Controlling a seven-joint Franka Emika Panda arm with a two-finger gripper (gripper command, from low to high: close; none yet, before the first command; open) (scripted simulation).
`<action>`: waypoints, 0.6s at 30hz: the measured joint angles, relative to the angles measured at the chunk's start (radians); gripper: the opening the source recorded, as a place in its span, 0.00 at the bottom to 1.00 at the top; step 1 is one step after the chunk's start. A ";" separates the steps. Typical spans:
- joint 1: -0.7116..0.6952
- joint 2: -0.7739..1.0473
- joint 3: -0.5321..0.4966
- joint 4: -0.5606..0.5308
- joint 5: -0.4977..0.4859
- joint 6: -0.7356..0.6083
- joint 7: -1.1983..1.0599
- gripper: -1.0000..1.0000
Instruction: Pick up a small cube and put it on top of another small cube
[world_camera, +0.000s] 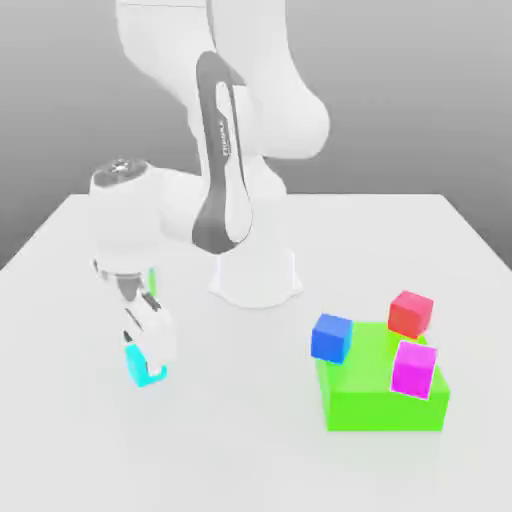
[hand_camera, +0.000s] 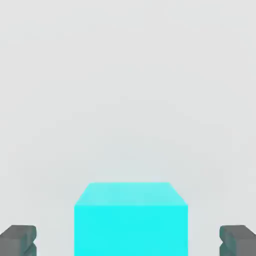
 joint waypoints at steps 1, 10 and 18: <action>-0.015 0.023 0.012 0.003 -0.002 0.020 -0.001 0.00; 0.004 -0.009 -0.004 -0.001 -0.005 -0.007 0.005 0.00; 0.044 -0.215 -0.054 -0.036 -0.036 -0.178 0.026 0.00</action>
